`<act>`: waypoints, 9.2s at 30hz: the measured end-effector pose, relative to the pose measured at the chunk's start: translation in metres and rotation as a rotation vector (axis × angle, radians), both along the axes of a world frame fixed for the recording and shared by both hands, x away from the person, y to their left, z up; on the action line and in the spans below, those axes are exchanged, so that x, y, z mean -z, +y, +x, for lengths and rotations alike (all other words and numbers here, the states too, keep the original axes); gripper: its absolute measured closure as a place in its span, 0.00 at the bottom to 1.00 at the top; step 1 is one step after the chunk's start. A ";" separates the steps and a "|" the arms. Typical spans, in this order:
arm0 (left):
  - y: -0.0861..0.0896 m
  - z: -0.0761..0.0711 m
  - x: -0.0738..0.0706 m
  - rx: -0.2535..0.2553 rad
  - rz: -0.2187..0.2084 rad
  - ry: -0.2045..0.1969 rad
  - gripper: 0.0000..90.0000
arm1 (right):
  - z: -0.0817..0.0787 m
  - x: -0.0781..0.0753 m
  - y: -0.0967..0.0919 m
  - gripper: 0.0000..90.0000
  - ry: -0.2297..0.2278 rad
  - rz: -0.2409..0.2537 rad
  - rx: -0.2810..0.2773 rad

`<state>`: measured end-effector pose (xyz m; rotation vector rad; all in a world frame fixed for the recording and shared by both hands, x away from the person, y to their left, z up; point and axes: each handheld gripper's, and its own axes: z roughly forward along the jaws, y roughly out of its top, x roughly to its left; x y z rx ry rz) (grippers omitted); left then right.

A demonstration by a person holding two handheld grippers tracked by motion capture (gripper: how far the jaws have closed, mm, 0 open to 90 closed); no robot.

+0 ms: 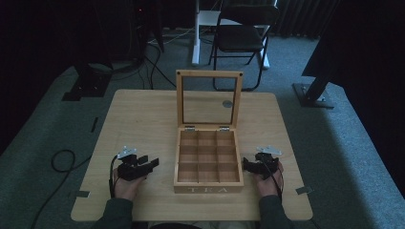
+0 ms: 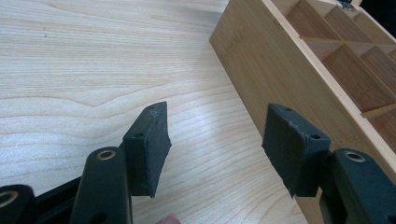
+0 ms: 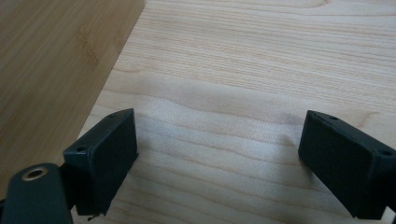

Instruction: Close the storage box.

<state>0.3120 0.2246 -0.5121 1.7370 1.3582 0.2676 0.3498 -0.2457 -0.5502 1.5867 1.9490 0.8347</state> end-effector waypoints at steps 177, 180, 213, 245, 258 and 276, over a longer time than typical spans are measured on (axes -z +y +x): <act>-0.080 0.084 -0.102 0.063 0.133 -0.158 0.78 | 0.057 -0.124 0.037 0.64 -0.286 0.127 -0.338; -0.081 0.083 -0.102 0.068 0.137 -0.159 0.79 | 0.056 -0.122 0.035 0.64 -0.283 0.136 -0.330; -0.078 0.066 -0.090 0.092 0.136 -0.173 0.79 | 0.032 -0.118 0.019 0.79 -0.246 0.148 -0.366; -0.075 0.052 -0.067 0.141 0.111 -0.160 0.77 | 0.015 -0.100 0.012 0.79 -0.202 0.194 -0.385; -0.076 0.048 -0.061 0.149 0.118 -0.155 0.78 | 0.011 -0.093 0.011 0.78 -0.192 0.199 -0.389; -0.075 0.043 -0.057 0.162 0.113 -0.156 0.78 | 0.008 -0.089 0.012 0.78 -0.189 0.203 -0.399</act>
